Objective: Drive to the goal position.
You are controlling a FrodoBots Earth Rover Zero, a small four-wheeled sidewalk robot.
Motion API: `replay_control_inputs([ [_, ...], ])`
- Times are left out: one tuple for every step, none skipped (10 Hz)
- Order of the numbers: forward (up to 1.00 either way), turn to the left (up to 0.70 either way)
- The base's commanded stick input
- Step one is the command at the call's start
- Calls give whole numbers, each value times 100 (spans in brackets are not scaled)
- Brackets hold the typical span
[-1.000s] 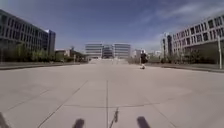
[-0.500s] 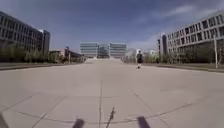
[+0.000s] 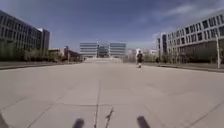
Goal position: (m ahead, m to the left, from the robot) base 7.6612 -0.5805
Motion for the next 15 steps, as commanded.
replay_control_inputs([
  [70, 0],
  [70, 0],
  [70, 0],
  [70, 0],
  [70, 0],
  [70, 0],
  [70, 0],
  [70, 0],
  [70, 0],
  [70, 0],
  [70, 0],
  [70, 0],
  [70, 0],
  [70, 0],
  [70, 0],
])
